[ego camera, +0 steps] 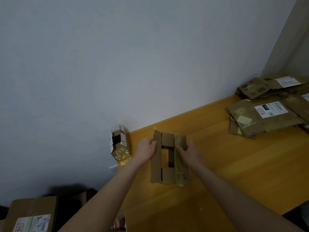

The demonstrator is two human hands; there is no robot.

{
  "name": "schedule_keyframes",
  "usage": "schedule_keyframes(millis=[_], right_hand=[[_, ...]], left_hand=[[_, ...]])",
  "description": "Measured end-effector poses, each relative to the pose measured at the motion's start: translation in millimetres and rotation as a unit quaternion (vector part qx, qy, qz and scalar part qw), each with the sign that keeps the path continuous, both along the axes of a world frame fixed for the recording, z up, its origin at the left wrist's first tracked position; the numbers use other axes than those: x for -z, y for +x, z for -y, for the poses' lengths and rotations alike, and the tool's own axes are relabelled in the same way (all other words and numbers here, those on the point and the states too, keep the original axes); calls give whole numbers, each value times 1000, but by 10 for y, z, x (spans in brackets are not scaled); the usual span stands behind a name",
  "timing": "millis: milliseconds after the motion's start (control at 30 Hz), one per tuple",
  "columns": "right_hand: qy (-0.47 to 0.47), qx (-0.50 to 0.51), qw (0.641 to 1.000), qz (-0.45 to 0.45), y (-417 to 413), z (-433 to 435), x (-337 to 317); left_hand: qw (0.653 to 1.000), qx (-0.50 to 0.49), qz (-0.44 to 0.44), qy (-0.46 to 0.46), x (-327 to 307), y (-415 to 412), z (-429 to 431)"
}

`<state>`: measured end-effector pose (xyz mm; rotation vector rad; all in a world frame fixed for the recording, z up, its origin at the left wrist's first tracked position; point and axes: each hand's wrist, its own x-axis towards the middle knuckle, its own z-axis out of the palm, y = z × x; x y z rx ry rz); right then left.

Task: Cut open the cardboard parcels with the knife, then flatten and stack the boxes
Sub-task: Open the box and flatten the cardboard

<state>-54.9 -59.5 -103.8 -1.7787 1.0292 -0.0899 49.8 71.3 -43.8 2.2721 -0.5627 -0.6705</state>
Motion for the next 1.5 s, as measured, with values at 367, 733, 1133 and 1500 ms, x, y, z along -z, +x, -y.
schedule_keyframes(millis=[367,733,1133,1500], right_hand=[[43,-24,997,62,-6,245,-381],[-196,-14,980,-17,-5,364,-424],[-407,-226,881,-85,46,98,-744],[-258,-80,963,-6,-26,96,-610]], left_hand=[[995,-48,74,-48,-192,256,-80],[969,-33,-158,-186,-284,381,-316],[987,127,82,-51,-636,427,-9],[973,-138,182,-12,-213,585,-370]])
